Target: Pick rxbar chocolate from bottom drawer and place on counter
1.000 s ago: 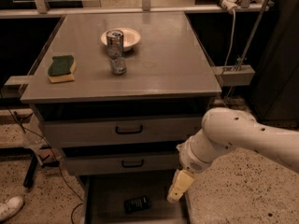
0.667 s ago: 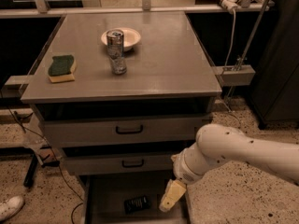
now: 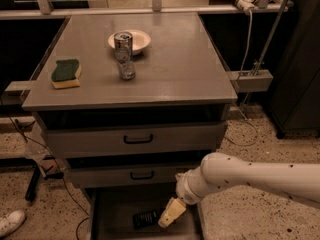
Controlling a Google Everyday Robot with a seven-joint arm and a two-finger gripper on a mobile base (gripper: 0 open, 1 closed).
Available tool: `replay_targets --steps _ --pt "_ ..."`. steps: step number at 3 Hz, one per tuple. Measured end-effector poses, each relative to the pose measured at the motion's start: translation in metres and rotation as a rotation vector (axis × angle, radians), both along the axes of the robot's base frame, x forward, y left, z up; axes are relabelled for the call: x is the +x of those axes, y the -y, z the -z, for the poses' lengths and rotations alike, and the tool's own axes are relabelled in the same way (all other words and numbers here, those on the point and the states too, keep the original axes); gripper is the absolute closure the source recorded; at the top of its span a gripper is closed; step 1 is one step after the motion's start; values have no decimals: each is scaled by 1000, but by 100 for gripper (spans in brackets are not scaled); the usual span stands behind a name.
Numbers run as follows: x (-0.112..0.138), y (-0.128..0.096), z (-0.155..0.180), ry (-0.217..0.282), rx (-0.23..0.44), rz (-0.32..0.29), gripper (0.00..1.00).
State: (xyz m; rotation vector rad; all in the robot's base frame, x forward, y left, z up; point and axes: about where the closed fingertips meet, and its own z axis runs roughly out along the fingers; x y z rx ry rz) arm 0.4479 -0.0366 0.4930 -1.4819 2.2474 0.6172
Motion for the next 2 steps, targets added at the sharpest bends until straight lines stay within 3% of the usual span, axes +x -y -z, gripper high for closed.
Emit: replay_targets --steps 2 --pt "3 -5 20 23 -2 25 0"
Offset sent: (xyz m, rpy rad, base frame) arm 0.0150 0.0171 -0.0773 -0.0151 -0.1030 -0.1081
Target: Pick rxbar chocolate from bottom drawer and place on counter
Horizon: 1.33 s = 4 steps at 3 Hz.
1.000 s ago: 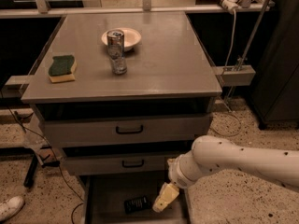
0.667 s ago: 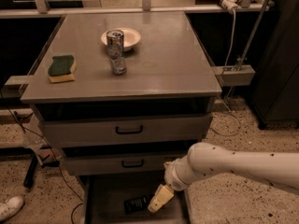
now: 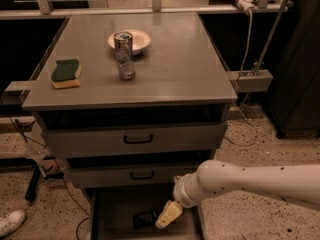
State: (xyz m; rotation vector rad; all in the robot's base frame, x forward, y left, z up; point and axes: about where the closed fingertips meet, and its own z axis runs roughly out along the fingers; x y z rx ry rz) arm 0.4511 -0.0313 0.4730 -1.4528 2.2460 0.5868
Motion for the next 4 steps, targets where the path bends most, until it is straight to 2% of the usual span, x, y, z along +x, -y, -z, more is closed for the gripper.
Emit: replay_targets --steps 1,2,3,4 --pt "7 -2 76 17 -15 33 0" --pt "5 -2 79 10 -14 34 0" --pt "0 -10 90 -11 9 -5 0" --pt "-3 -21 109 -28 69 -51 0"
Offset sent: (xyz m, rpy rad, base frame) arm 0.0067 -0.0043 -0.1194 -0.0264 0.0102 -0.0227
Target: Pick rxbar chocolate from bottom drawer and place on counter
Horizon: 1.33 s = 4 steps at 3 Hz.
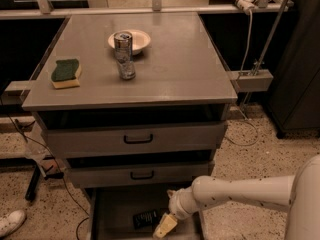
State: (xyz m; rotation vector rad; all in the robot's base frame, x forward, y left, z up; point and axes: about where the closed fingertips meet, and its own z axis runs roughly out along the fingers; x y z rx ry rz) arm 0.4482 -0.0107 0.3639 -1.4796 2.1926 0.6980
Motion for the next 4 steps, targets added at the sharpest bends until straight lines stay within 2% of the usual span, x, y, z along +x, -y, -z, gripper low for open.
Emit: replay_targets --steps 1,2,3,4 --pt "-4 -19 44 -28 92 -70 0" --pt "-5 -19 46 -30 94 -69 0" --pt "-3 -27 61 -27 114 -88 0" --pt "11 -33 81 -5 124 -114 0"
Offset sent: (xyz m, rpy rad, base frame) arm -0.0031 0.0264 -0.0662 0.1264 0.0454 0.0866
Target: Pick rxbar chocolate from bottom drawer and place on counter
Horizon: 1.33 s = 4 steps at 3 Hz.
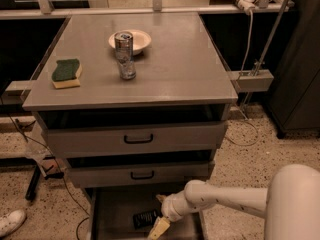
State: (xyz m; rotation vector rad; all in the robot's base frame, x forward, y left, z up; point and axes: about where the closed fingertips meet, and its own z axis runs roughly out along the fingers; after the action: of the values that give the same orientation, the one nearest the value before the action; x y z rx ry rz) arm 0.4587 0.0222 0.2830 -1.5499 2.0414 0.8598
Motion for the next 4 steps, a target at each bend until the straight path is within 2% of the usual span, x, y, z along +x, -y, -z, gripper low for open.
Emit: replay_targets --steps 1,2,4 --pt "15 -6 19 12 7 -46 0" --pt "25 -8 38 3 17 -86 0" --pt "28 -10 43 18 0 -79 0"
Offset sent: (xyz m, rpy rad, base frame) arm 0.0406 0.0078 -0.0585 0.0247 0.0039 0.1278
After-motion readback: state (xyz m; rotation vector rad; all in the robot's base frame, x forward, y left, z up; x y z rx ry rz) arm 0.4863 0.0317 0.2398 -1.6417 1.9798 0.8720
